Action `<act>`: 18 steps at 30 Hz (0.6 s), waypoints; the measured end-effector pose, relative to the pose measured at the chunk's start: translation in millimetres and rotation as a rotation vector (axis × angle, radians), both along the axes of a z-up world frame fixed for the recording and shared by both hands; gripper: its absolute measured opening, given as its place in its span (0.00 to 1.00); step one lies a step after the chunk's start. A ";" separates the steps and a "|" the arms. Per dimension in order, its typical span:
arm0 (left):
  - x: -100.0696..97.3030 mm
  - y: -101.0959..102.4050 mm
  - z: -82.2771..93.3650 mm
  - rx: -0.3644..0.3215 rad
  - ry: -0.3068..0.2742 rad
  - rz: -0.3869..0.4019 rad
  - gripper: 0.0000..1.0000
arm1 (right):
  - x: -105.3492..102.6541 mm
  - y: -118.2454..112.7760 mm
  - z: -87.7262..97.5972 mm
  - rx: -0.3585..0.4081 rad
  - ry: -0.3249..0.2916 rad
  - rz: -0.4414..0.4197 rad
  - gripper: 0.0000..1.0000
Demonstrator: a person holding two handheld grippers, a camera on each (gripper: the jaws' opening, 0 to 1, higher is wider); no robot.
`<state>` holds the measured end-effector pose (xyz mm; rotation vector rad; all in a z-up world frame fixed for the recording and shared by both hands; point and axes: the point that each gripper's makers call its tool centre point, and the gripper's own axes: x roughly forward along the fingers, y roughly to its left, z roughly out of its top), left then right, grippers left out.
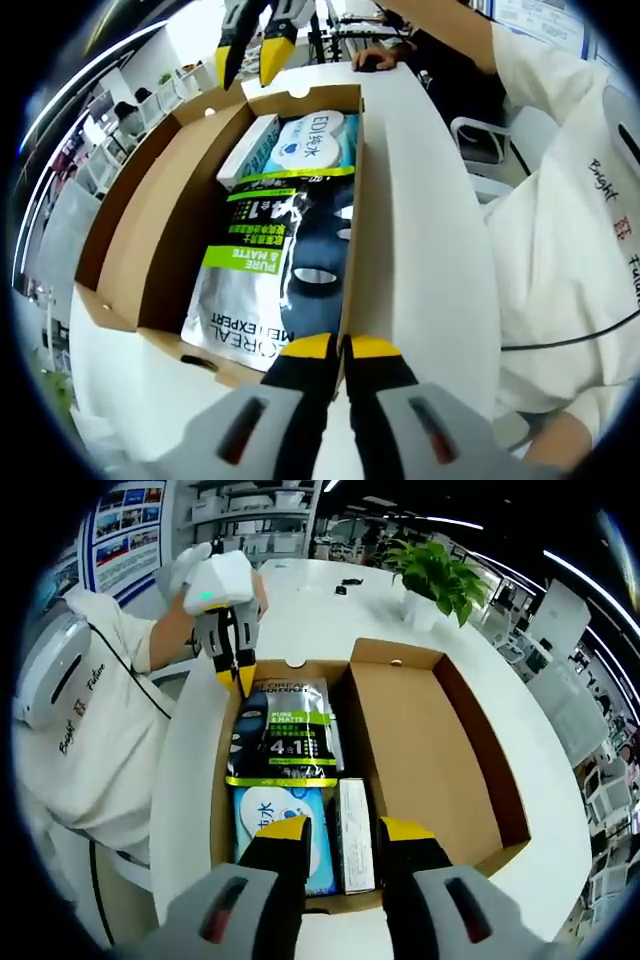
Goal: Operate the shoe box by opening the lid, removing the specified soft item, and placing it in the target area until the item is outside and the box remains undamaged.
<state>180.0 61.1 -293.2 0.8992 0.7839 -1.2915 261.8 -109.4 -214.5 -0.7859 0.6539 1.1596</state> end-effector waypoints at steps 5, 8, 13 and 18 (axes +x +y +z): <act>0.4 -0.3 0.1 -0.005 -0.004 0.000 0.04 | 3.1 4.0 -0.6 -0.022 0.004 0.002 0.26; 1.1 -0.4 0.1 -0.004 -0.001 0.002 0.04 | 5.4 3.8 -4.4 -0.067 0.002 0.006 0.25; 1.3 -0.5 0.3 -0.005 0.000 0.001 0.04 | 7.5 3.9 -11.1 -0.114 0.008 0.008 0.25; 1.3 -0.4 0.4 -0.007 0.000 0.000 0.04 | 10.8 3.1 -19.7 -0.149 0.018 0.003 0.23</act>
